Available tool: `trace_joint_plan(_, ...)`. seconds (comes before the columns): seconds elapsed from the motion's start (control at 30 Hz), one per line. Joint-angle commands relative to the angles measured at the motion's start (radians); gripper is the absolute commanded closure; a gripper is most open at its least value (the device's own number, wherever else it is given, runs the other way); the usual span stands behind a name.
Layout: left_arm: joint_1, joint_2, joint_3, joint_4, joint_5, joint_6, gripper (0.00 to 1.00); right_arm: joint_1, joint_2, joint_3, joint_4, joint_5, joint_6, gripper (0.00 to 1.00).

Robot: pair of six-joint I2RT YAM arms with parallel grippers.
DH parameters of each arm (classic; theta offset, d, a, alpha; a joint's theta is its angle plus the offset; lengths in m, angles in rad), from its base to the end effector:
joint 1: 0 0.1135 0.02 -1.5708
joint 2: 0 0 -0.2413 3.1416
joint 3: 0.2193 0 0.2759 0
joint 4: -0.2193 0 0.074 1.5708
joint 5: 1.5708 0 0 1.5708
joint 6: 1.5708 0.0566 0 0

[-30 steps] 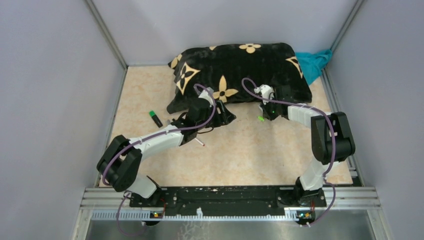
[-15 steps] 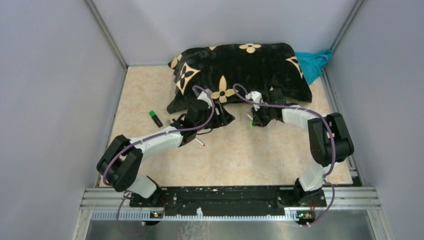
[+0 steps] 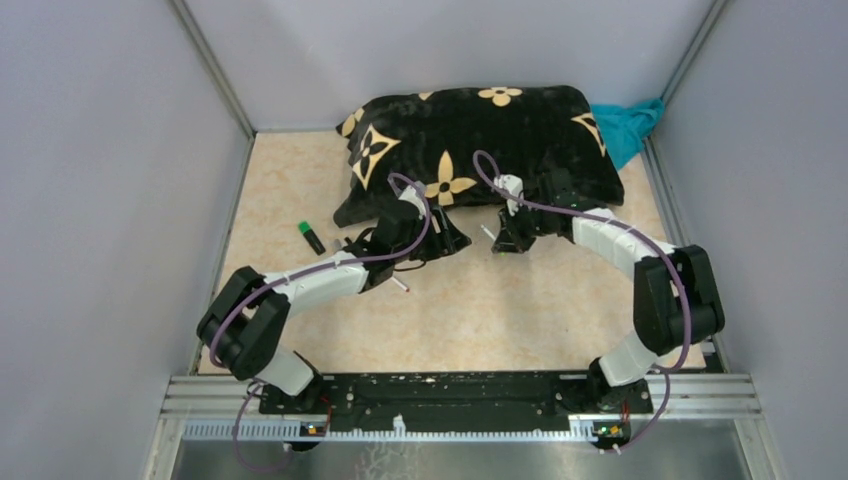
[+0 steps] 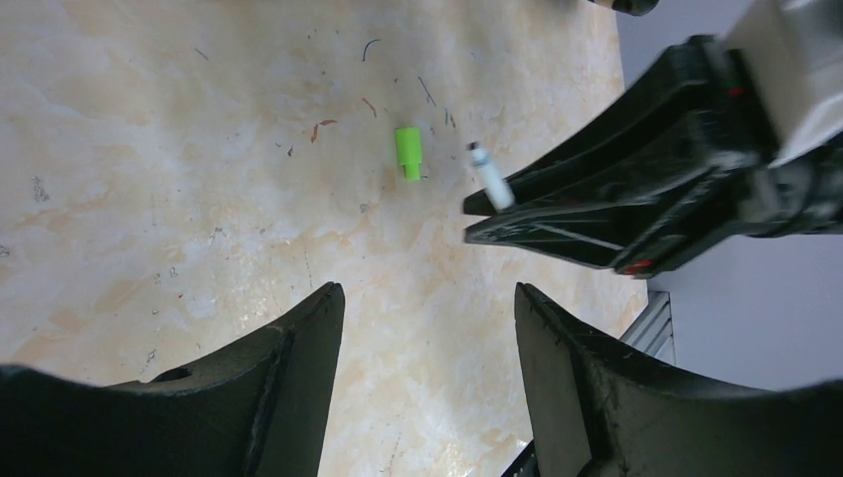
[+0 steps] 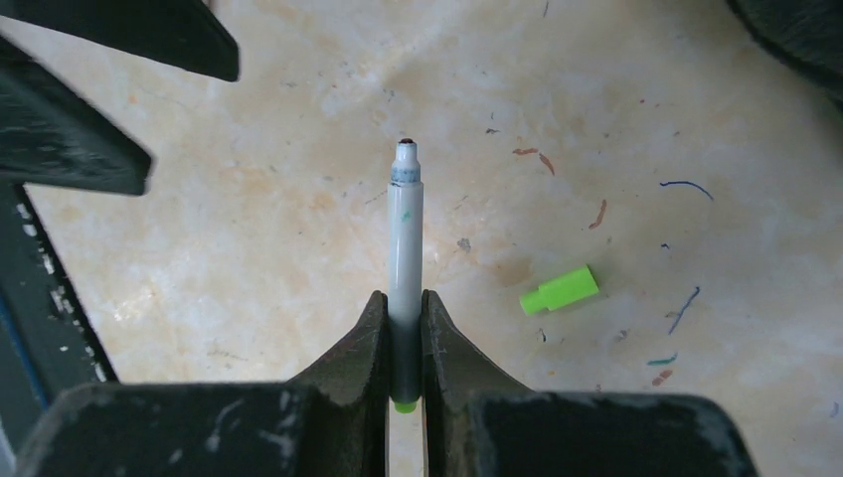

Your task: Insert the pens into the pen caps

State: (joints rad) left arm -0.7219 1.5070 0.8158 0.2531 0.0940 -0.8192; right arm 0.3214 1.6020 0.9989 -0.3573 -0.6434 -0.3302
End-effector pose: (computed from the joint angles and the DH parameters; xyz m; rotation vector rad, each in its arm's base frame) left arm 0.2730 -0.2474 0.1736 -0.0408 2.1768 -1.0372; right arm 0.3230 0.1433 0.1536 -1.0146 2.2099 0.8026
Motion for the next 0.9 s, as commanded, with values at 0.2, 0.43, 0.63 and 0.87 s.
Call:
trace_joint_plan(0.2, -0.025, 0.091, 0.114, -0.062, 0.025, 0.039, 0.32, -0.185, -0.205, -0.022, -0.098, -0.227, -0.031, 1.0)
trace_joint_plan(0.43, -0.052, 0.212, 0.257, -0.121, 0.027, 0.1, 0.32, -0.307, -0.305, -0.066, -0.115, -0.285, -0.033, 1.0)
trace_joint_plan(0.63, -0.075, 0.329, 0.38, -0.168, 0.04, 0.147, 0.33, -0.384, -0.352, -0.102, -0.11, -0.326, -0.017, 1.0)
trace_joint_plan(0.87, -0.12, 0.478, 0.568, -0.322, -0.05, 0.171, 0.33, -0.428, -0.377, -0.138, -0.064, -0.337, 0.016, 1.0)
